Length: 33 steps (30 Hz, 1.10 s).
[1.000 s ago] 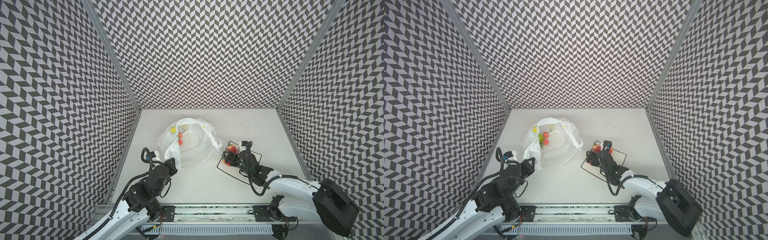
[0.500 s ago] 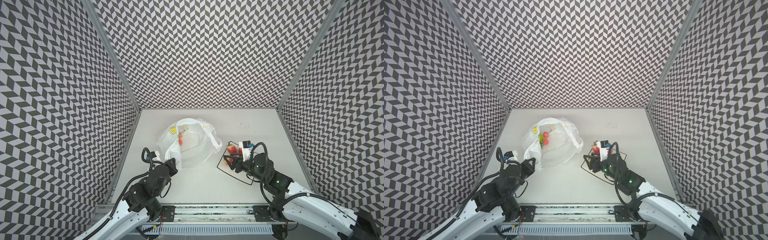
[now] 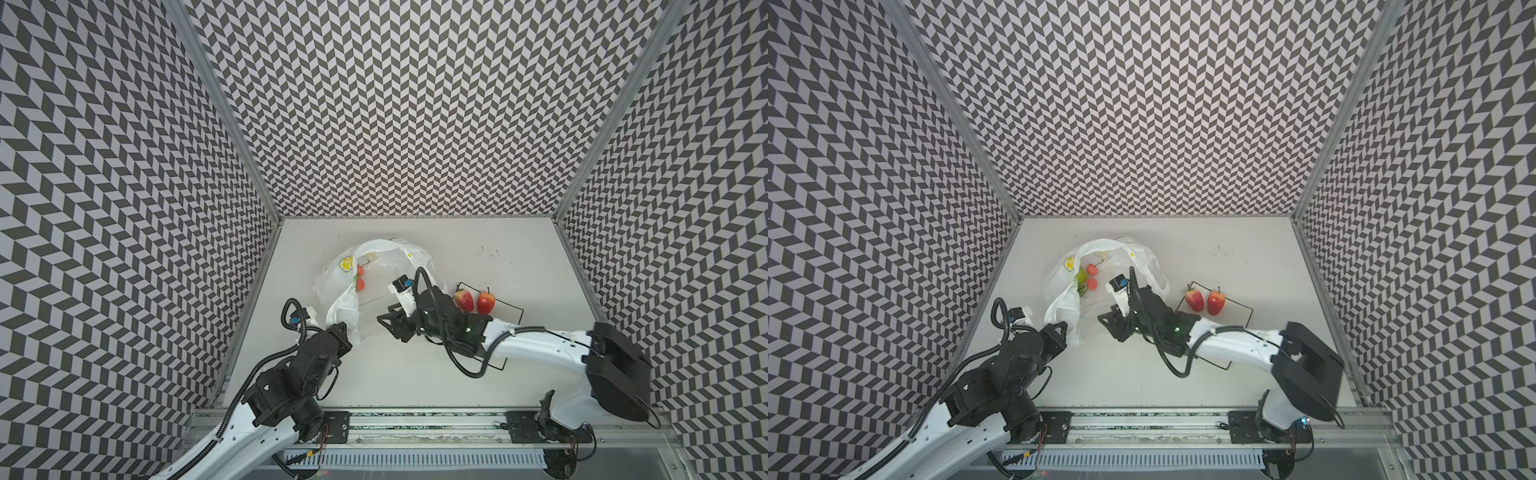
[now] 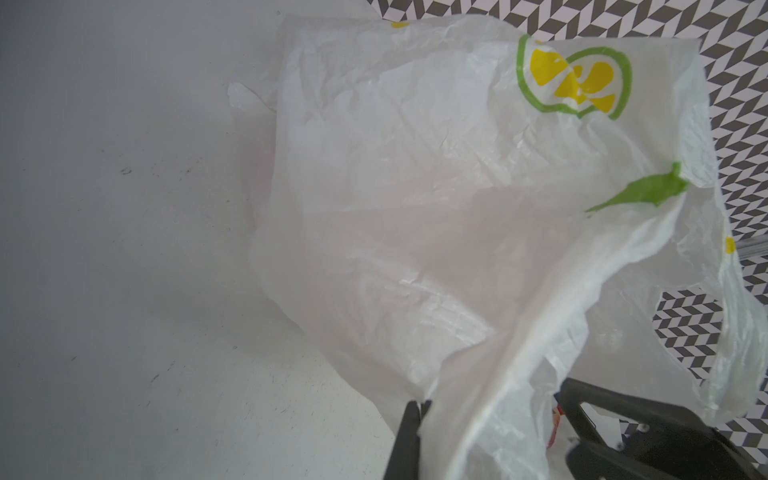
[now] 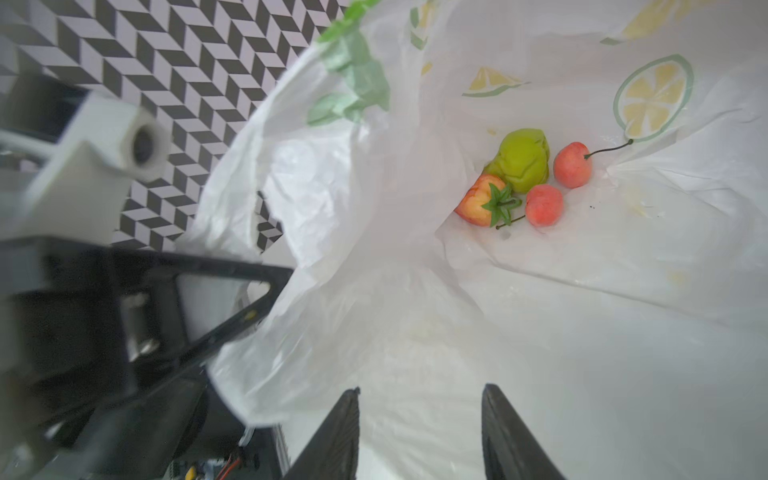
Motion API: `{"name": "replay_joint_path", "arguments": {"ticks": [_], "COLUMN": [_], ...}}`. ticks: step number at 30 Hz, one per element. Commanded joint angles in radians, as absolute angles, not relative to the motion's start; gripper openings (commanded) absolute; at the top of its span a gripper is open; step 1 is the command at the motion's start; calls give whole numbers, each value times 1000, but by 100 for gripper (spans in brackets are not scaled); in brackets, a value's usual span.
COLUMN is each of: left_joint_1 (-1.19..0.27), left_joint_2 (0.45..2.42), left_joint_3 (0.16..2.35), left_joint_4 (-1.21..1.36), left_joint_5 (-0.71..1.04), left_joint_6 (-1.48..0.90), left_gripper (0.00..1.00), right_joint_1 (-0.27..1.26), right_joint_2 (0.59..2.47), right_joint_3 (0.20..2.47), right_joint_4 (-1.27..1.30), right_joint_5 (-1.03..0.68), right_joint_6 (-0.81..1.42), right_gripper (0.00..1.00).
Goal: Take the fake fruits out of the plastic bag
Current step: 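Move the open right gripper back into the bag opening, then lower the right gripper onto the pink peach and grasp it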
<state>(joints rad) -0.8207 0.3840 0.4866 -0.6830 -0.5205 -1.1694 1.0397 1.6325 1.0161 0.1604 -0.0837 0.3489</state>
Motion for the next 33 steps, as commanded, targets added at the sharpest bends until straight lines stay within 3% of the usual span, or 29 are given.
{"name": "replay_joint_path", "arguments": {"ticks": [1, 12, 19, 33], "left_joint_1": [-827, -826, -826, -825], "left_joint_2": [376, 371, 374, 376], "left_joint_3": [518, 568, 571, 563], "left_joint_4": [-754, -910, -921, -905], "left_joint_5": [-558, -599, -598, -584], "left_joint_6": [-1201, -1282, -1285, -1276], "left_gripper": [0, 0, 0, 0], "right_joint_1": [1046, 998, 949, 911], "right_joint_2": [1774, 2112, 2241, 2401], "right_joint_3": [1126, 1429, 1530, 1707], "right_joint_4": [179, 177, 172, 193], "right_joint_5": [-63, 162, 168, 23], "right_joint_6": [433, 735, 843, 870], "right_gripper": [50, 62, 64, 60]}}
